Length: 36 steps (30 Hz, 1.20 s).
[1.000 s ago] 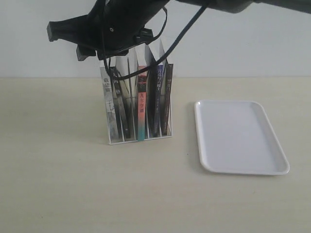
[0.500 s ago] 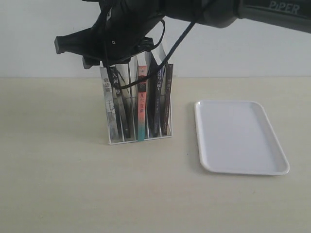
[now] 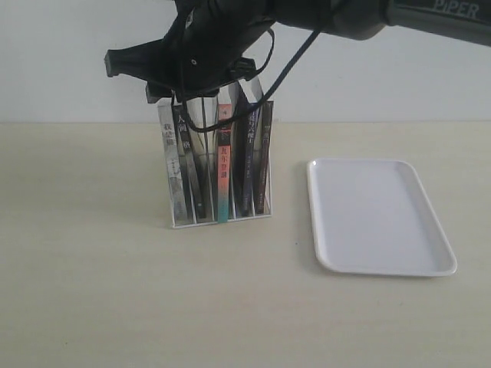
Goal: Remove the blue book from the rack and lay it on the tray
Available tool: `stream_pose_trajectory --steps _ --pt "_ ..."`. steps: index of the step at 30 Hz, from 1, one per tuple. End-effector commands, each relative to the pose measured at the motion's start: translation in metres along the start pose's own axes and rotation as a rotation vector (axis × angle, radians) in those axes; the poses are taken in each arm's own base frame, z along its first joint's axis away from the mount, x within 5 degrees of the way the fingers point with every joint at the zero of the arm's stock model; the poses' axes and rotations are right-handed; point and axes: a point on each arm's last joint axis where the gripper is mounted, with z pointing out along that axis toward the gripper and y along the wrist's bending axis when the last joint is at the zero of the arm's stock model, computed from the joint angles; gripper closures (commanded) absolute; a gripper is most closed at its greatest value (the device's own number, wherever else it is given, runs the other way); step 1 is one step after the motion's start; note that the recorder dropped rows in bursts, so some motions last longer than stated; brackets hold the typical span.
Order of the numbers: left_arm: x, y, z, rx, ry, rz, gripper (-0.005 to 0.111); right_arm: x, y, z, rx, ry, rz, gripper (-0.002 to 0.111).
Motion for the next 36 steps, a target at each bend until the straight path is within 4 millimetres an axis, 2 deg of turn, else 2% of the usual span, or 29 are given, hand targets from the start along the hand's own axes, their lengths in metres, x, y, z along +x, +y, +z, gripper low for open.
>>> stream_pose_trajectory --steps 1,36 --pt "-0.0026 0.0002 -0.0006 -0.001 -0.022 -0.006 0.102 -0.0026 -0.0006 -0.0008 -0.011 -0.014 0.016 0.069" --pt "-0.0026 0.0002 -0.0006 -0.001 -0.022 -0.006 0.102 0.0011 0.0007 0.0030 -0.032 0.014 0.034 0.069"
